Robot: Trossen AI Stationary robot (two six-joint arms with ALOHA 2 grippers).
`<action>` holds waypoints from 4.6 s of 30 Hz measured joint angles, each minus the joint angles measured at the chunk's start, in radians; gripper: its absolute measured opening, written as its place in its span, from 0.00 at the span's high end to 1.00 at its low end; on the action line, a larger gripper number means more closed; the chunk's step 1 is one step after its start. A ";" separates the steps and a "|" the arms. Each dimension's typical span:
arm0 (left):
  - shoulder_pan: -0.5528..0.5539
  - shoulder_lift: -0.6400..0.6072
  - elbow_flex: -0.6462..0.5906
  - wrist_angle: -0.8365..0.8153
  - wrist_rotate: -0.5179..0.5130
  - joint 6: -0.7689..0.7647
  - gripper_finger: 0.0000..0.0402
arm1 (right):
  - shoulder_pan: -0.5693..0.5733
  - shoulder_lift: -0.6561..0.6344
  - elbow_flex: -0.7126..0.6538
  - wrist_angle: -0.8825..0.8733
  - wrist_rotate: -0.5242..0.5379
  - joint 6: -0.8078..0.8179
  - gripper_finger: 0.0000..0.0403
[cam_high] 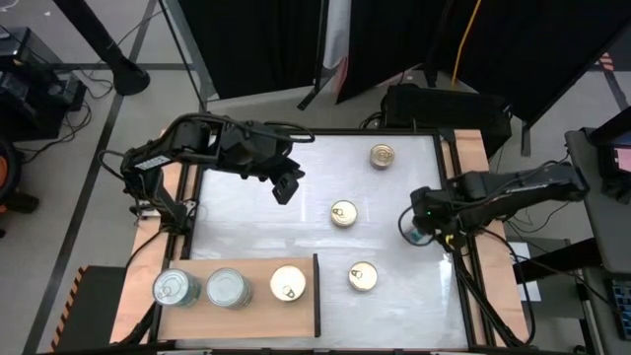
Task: Stack canned seafood by type on shelf
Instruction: Stack the blue pink tuna can on top of the blue pink tuna can on the shelf
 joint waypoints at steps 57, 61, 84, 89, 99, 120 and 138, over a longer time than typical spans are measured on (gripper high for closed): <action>-0.013 0.000 0.000 -0.046 -0.057 -0.029 0.70 | 0.081 0.273 0.425 0.194 0.116 0.167 0.58; -0.015 -0.027 -0.001 0.018 0.106 -0.174 0.70 | 0.127 0.272 0.560 0.356 0.118 0.184 0.56; -0.199 -0.161 0.000 0.033 0.052 -0.298 0.70 | 0.358 0.672 0.728 1.270 0.217 -0.132 0.55; -0.231 -0.187 0.000 0.060 0.063 -0.356 0.70 | 0.368 0.799 0.876 1.185 0.309 -0.377 0.55; -0.306 -0.204 0.001 0.063 0.049 -0.392 0.70 | 0.381 0.948 1.004 0.975 0.413 -0.560 0.55; -0.386 -0.199 0.000 0.040 0.014 -0.359 0.70 | 0.364 1.001 1.007 0.902 0.449 -0.504 0.50; -0.400 -0.199 0.000 0.007 -0.008 -0.360 0.70 | 0.350 0.991 1.012 0.929 0.384 -0.260 0.29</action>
